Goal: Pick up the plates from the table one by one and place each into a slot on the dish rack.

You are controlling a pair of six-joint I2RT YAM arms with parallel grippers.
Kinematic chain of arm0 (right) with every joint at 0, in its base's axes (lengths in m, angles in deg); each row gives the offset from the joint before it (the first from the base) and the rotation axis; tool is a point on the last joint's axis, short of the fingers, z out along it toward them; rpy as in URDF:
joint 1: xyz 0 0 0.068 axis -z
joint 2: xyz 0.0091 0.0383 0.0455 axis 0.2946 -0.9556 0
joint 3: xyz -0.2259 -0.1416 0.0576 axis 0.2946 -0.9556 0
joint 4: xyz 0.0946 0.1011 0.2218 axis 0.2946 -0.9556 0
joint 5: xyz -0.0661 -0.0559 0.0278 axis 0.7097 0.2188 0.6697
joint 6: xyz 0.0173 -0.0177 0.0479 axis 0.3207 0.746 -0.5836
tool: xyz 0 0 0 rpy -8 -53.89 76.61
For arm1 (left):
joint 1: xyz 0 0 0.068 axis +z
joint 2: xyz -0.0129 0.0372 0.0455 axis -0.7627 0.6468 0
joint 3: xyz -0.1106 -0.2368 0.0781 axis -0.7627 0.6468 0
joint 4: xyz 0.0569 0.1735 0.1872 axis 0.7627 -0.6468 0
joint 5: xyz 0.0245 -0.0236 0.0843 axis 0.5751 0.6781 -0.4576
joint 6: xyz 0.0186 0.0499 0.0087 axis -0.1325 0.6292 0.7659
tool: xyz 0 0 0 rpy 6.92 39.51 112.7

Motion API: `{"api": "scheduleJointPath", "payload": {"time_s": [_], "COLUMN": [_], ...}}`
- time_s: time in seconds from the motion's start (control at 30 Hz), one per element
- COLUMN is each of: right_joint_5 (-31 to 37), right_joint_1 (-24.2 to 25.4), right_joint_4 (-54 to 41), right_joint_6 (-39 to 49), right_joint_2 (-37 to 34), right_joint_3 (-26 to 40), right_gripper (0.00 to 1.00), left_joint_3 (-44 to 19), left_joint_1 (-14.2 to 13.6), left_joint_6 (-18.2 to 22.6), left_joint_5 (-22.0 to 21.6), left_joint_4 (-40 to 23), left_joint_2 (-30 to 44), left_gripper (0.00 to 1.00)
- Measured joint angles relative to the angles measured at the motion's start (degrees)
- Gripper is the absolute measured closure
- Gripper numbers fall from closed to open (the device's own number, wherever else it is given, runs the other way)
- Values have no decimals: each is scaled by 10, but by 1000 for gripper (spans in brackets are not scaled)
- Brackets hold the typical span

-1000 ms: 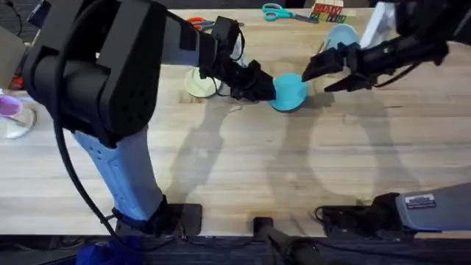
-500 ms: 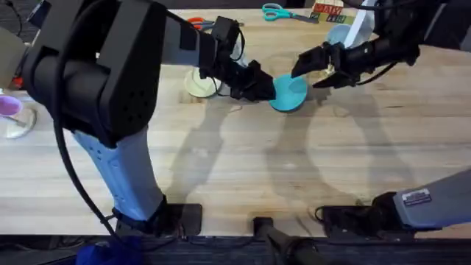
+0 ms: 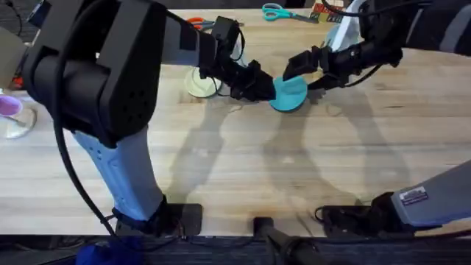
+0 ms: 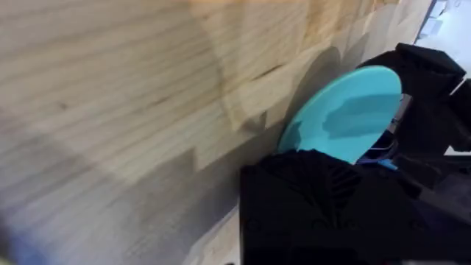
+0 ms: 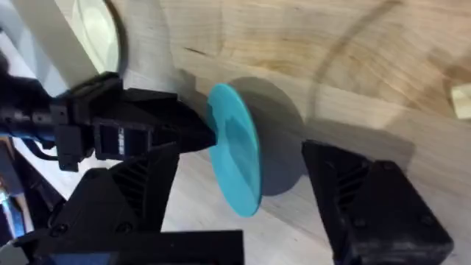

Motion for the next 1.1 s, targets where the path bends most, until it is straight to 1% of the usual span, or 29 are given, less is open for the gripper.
{"api": "scheduleJointPath", "payload": {"time_s": [0.33, 0.4, 0.47, 1.0, 1.03, 1.1], "right_joint_5": [0, 0, 0, -3, -3, -4], "right_joint_1": [-1, -1, -1, -1, -1, -1], "right_joint_4": [13, 10, 9, -10, -10, -10], "right_joint_6": [0, 0, 0, 0, 0, 0], "right_joint_2": [-12, -15, -16, -16, -16, -16], "right_joint_3": [0, 0, 0, 0, 0, 0], "right_gripper": [9, 41, 51, 58, 70, 125], "left_joint_3": [0, 0, 0, 0, 0, 0], "left_joint_1": [0, 0, 0, 0, 0, 0], "left_joint_6": [0, 0, 0, 0, 0, 0], "left_joint_5": [0, 0, 0, 0, 0, 0], "left_joint_4": [0, 0, 0, 0, 0, 0], "left_joint_2": [0, 0, 0, 0, 0, 0], "left_gripper": [961, 960, 960, 960, 960, 960]}}
